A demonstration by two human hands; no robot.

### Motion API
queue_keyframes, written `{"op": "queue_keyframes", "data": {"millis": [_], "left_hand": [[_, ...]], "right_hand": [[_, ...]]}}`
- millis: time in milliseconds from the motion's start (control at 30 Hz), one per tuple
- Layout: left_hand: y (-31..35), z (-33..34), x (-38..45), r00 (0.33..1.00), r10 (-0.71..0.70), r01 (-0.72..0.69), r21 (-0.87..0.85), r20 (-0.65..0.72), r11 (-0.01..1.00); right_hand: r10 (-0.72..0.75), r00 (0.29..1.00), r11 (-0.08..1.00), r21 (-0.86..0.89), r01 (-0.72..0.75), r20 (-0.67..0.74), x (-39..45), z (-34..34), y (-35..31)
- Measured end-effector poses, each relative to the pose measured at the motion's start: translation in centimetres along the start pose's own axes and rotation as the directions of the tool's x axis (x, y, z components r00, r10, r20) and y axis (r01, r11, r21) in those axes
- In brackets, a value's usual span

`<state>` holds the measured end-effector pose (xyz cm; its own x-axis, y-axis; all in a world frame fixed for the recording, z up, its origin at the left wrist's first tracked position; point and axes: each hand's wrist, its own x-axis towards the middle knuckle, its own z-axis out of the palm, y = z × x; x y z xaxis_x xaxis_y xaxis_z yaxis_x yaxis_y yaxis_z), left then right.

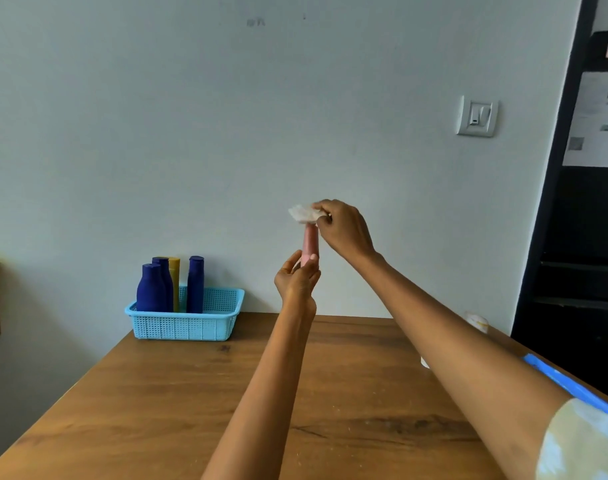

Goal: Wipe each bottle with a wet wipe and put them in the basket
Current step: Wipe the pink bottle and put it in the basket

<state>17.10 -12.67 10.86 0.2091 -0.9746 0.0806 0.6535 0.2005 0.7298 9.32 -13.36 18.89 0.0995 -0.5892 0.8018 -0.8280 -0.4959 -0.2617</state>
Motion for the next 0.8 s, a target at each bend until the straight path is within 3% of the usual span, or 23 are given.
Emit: {"op": "queue_keyframes", "data": {"millis": [133, 300, 433, 633, 800], "left_hand": [[0.1, 0.1, 0.1, 0.999, 0.024, -0.024, 0.009, -0.046, 1.0], [0.2, -0.7, 0.0, 0.995, -0.033, 0.026, -0.075, -0.097, 0.997], [0.2, -1.1, 0.3, 0.993, -0.013, 0.008, -0.043, -0.114, 0.999], [-0.1, -0.3, 0.3, 0.988, 0.084, -0.066, 0.141, -0.126, 0.988], [-0.3, -0.1, 0.4, 0.982, 0.107, -0.083, 0.155, -0.157, 0.984]], "right_hand": [[-0.045, 0.987, 0.998, -0.034, 0.05, 0.155, -0.2, 0.7, -0.5], [-0.138, 0.965, 0.961, -0.204, 0.185, 0.224, -2.4, 2.0, -0.9], [-0.129, 0.943, 0.961, -0.198, 0.196, 0.307, -2.7, 1.5, -1.2], [-0.012, 0.999, 0.998, -0.062, 0.015, 0.037, 0.1, 0.7, -1.2], [-0.032, 0.988, 0.974, -0.216, 0.065, 0.154, 0.0, 1.8, -1.2]]}}
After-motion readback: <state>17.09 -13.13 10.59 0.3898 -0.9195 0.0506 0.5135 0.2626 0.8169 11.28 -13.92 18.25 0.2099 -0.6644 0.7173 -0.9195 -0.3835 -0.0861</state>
